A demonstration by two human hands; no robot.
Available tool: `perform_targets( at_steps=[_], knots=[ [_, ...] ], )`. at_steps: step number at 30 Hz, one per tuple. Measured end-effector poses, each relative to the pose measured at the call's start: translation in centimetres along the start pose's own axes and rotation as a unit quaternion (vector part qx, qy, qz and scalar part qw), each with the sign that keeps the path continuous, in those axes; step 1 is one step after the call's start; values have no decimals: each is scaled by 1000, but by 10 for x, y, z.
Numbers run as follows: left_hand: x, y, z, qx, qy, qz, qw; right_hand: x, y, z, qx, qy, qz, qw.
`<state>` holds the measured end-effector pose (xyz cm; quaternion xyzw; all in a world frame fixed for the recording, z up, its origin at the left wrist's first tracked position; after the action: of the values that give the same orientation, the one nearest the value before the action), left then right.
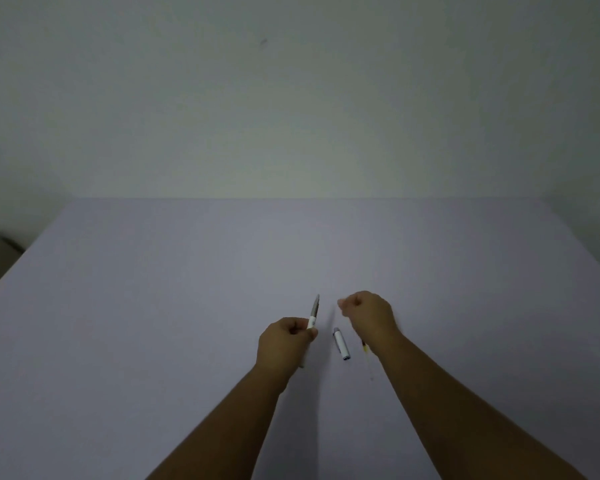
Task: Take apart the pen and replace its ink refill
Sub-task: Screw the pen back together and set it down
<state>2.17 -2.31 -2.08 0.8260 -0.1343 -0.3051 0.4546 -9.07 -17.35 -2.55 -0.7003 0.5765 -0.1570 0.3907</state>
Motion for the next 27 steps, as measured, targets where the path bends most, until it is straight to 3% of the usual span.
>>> perform_targets(
  at_steps=[2, 4, 12, 14, 16, 18, 20, 27],
  knots=[
    [1, -10, 0, -44, -16, -39, 998, -2, 11, 15, -128, -32, -28, 991],
    [2, -17, 1, -67, -22, -60, 996, -9, 24, 30, -180, -53, -34, 982],
    [9, -26, -1, -68, -25, -76, 994, -11, 26, 45, -173, -14, -54, 983],
    [10, -25, 0, -67, -36, -74, 994, -5, 17, 39, -99, -7, -25, 995],
    [10, -25, 0, -64, -42, -67, 995, 2, 7, 27, 59, 7, 35, 998],
    [10, -23, 1, -60, -48, -60, 995, 7, -3, 17, 230, 21, 96, 968],
    [9, -20, 4, -55, -58, -54, 995, 11, -10, 12, 328, 17, 128, 936],
    [4, -11, 12, -47, -75, -35, 995, 3, -21, 14, 353, -72, 112, 926]
  ],
)
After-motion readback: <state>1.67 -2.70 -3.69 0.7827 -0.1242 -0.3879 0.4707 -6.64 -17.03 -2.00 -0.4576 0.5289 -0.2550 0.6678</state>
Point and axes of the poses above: each hand's wrist, its own x-axis towards the middle knuckle, its own z-axis out of the palm, y = z × x, the point moved 7 cm from there along x, towards the middle knuckle, and after that the axes turned 11 degrees about y, right-handed, at the moved point
